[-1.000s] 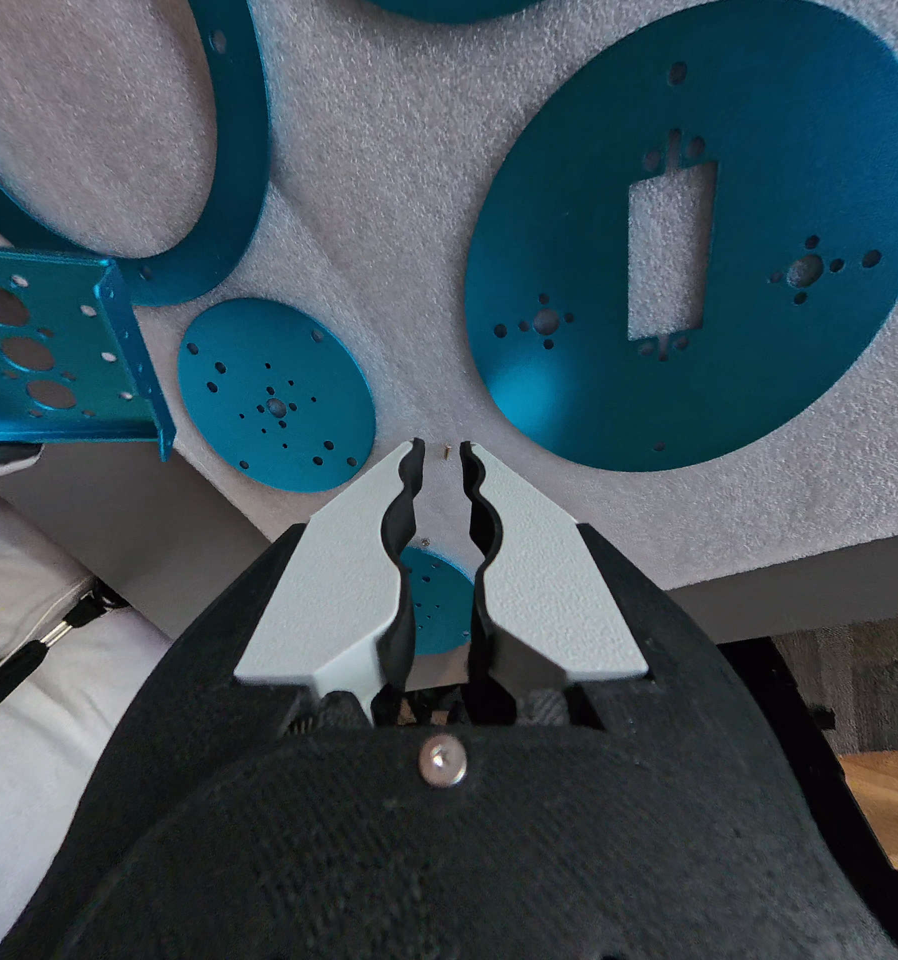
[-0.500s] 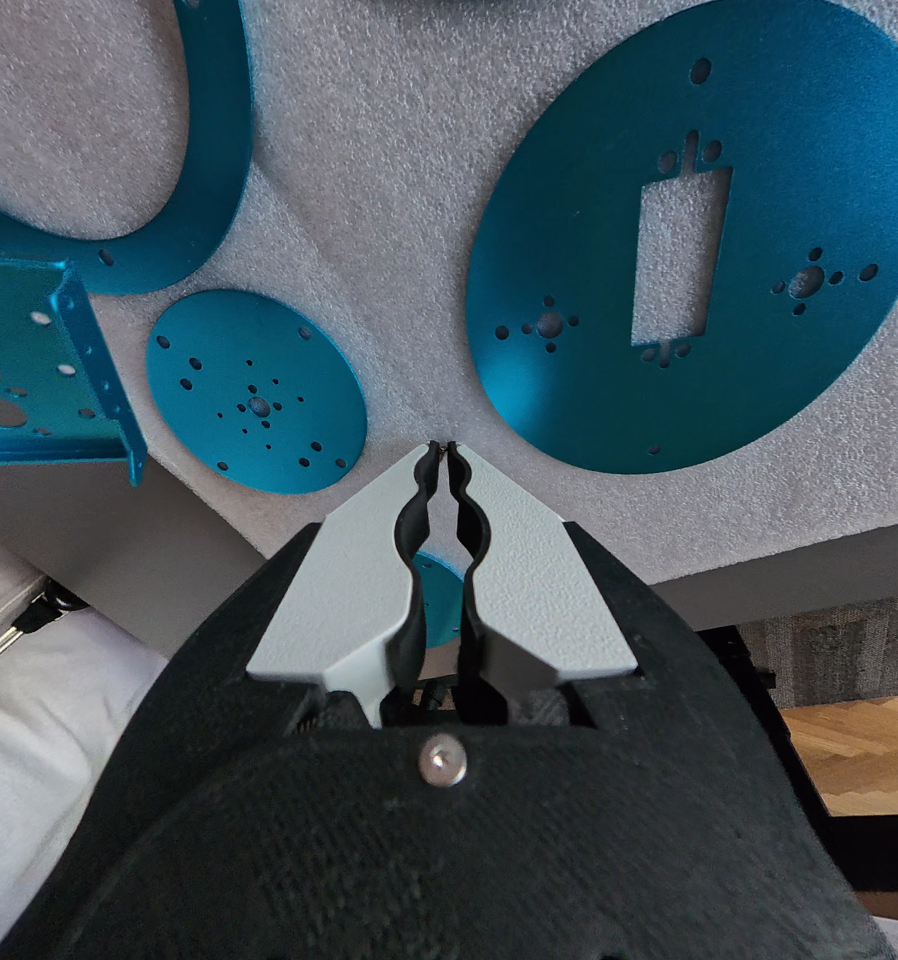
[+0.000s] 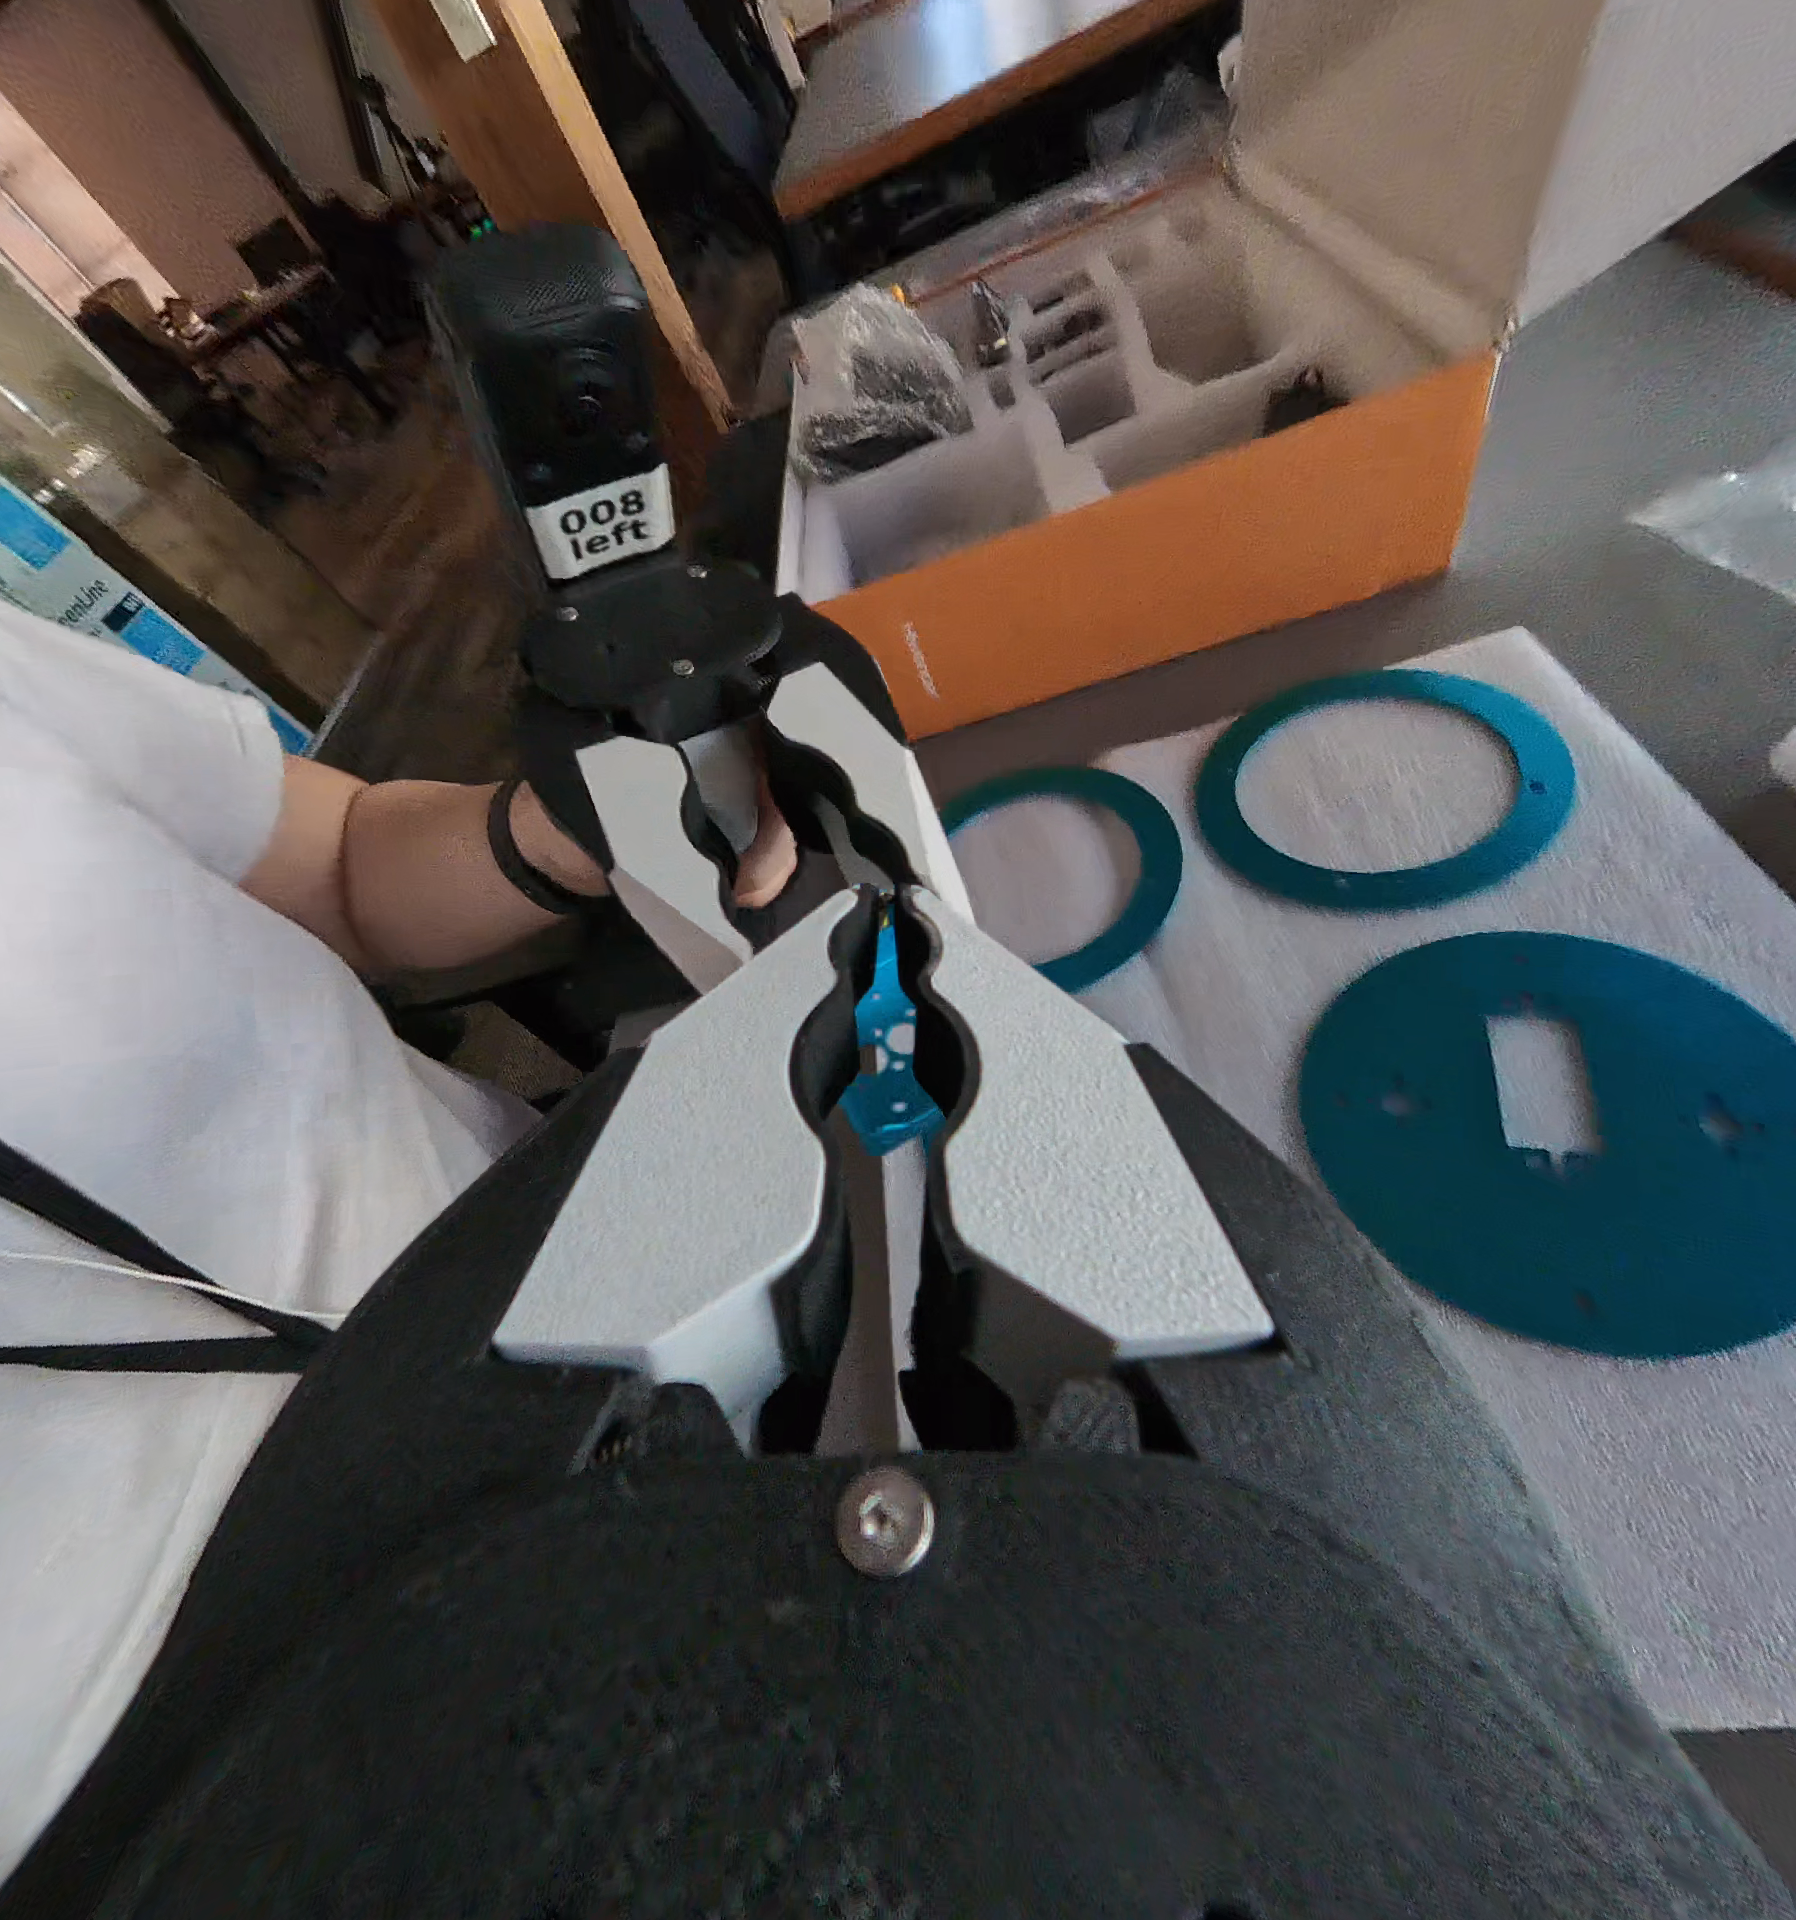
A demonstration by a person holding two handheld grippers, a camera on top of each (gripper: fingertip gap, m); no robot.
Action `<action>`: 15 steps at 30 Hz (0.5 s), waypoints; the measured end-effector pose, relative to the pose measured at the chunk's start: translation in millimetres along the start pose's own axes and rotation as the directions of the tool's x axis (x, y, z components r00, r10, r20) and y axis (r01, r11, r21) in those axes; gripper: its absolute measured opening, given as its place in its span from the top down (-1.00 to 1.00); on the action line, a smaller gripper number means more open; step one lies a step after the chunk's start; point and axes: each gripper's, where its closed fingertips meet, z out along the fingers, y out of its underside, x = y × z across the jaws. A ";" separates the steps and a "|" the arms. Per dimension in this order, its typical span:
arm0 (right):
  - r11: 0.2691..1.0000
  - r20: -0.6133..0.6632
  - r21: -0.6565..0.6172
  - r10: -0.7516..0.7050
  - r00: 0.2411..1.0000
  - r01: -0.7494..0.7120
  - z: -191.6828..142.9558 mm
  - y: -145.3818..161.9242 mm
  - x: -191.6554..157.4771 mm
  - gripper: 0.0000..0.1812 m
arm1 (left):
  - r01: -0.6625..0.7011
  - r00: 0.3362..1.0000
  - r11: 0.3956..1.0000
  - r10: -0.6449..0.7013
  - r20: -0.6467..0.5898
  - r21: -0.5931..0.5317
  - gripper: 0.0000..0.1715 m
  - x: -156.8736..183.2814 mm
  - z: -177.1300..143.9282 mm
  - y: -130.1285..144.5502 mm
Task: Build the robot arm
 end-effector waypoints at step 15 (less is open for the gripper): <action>0.993 0.229 -0.110 -0.009 0.973 0.035 -15.9 -24.3 -47.1 0.99 | -0.137 0.978 0.975 0.160 -0.130 0.173 0.49 51.0 -15.2 -54.3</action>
